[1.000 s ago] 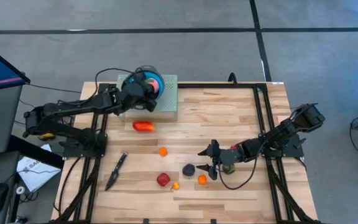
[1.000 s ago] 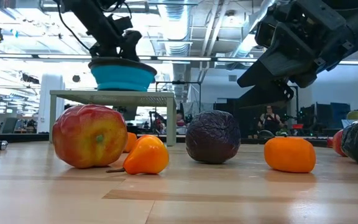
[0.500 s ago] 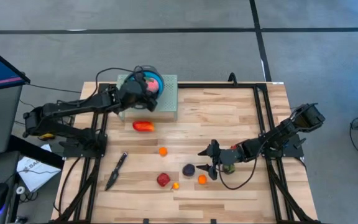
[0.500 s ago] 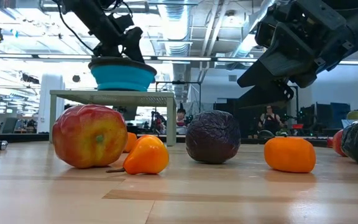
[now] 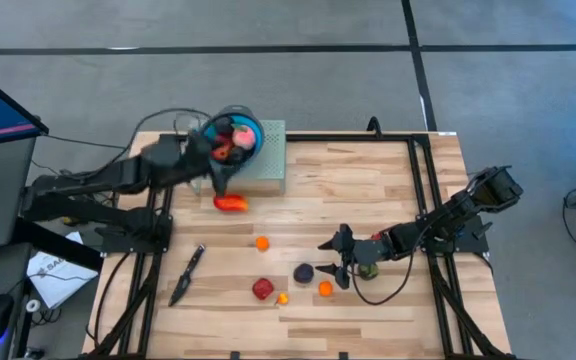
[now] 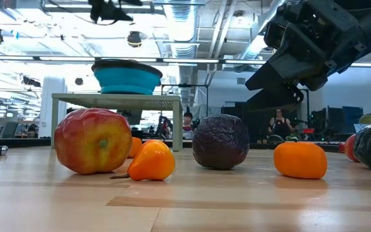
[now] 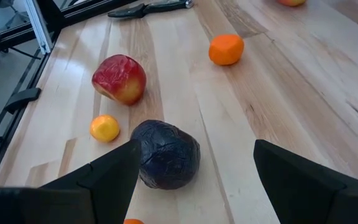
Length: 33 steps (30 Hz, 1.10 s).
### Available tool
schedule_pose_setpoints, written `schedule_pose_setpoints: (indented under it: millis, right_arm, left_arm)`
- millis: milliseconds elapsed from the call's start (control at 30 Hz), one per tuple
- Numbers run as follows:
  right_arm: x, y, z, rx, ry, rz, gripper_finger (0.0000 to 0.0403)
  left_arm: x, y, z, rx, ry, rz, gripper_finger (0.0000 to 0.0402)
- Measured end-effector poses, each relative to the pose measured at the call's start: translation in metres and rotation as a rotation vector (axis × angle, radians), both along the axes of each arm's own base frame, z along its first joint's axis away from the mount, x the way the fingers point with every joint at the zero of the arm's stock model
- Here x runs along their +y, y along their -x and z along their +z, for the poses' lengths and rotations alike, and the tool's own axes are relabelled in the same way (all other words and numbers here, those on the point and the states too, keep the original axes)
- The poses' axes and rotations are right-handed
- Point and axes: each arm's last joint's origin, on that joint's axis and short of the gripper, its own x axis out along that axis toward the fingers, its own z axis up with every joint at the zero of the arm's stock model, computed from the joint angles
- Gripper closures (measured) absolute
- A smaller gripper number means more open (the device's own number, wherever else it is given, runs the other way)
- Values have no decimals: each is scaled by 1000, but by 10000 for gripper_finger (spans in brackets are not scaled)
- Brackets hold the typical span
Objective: Pick & Place Fruit
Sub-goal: Put the red apple into the blue strainer bowl on the shelf
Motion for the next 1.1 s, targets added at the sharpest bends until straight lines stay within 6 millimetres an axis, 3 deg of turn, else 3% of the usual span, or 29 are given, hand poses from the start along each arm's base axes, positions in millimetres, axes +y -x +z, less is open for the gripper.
schedule_pose_setpoints:
  millis: [167, 333, 433, 533, 633, 767, 1100]
  right_arm:
    - [-5, -2, 0, -4, 1, -18, 98]
    - [-9, -4, 1, -7, 2, -32, 98]
    - [-11, -5, 1, -12, 1, -39, 98]
    - [-11, -5, 1, -14, 0, -40, 98]
    - [-11, -5, 2, -23, -4, -40, 98]
    - [-10, -6, 4, -43, -12, -40, 98]
    - [-9, -6, 4, -48, -17, -39, 98]
  left_arm:
    - [-61, -14, -11, 114, -144, -171, 88]
    - [-126, -34, -43, 311, -371, -385, 96]
    - [-154, -46, -70, 394, -362, -538, 97]
    - [-174, -60, -96, 466, -231, -705, 97]
    - [-189, -77, -114, 534, -128, -829, 96]
    - [-199, -97, -135, 620, -119, -931, 84]
    - [-184, -129, -177, 756, 25, -956, 28]
